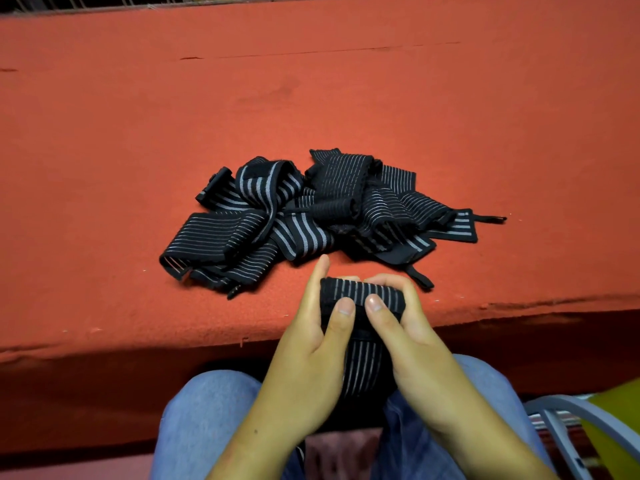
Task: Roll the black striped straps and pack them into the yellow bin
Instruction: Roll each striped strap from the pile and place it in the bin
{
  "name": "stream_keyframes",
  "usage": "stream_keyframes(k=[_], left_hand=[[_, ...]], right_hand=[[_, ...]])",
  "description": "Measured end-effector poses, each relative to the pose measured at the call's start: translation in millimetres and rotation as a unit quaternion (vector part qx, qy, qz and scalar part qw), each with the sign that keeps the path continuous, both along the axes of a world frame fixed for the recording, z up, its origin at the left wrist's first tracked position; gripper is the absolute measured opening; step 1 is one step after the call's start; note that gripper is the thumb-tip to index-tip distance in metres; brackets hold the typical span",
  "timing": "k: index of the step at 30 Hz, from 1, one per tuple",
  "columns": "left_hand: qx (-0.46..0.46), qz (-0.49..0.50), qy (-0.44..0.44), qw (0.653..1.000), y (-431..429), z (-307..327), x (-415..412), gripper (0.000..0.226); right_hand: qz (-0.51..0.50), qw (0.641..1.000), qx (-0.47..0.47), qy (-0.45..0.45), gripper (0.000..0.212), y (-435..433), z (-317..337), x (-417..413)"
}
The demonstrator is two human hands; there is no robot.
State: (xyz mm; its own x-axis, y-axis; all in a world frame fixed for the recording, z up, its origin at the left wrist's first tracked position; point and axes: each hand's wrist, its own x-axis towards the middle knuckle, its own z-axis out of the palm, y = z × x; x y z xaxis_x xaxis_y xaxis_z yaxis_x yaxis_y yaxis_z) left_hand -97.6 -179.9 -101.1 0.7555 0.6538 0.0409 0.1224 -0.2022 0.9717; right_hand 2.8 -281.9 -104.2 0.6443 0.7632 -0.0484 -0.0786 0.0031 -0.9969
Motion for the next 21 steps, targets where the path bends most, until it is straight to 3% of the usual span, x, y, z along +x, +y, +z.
stream_keyframes(k=[3, 8, 12, 21], left_hand=[[0.012, 0.003, 0.009, 1.0, 0.4, 2.0, -1.7, 0.059], [0.012, -0.036, 0.01, 0.999, 6.9, 5.5, -5.1, 0.054], [0.023, -0.052, 0.003, 0.998, 15.1, 9.0, -7.8, 0.048], [0.06, -0.051, -0.024, 0.997, 23.0, 10.6, -11.6, 0.04]], right_hand=[[0.01, 1.0, -0.012, -0.008, 0.031, -1.4, 0.8, 0.7], [-0.019, 1.0, -0.013, -0.002, 0.012, -1.5, -2.2, 6.5], [0.002, 1.0, -0.016, -0.013, 0.022, -6.0, 0.4, 13.3], [0.003, 0.996, -0.017, 0.087, 0.033, -8.3, 1.0, 10.4]])
